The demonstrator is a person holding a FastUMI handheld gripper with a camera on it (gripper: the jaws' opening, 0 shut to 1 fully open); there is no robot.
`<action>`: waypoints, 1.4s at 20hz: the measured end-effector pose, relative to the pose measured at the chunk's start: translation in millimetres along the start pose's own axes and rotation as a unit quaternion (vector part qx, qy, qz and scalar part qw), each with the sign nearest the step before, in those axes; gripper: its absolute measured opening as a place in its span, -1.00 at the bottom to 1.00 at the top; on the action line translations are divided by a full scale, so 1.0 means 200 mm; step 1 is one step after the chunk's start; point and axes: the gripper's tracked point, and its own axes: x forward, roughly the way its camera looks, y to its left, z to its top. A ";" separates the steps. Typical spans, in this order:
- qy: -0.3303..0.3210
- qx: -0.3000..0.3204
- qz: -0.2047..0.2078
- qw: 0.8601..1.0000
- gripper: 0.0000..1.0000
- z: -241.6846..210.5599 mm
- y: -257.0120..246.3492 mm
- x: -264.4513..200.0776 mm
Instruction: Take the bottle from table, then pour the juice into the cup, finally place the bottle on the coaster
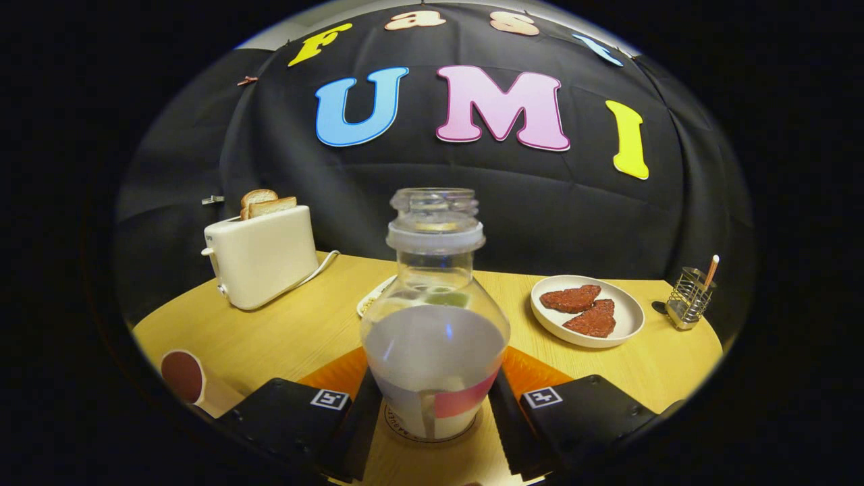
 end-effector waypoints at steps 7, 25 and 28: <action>0.044 0.023 0.000 0.999 0.96 -0.03 0.01 -0.17; -0.007 -0.012 -0.038 0.999 0.95 0.53 -0.07 -1.22; -0.019 0.005 -0.050 0.999 0.95 0.62 -0.11 -1.38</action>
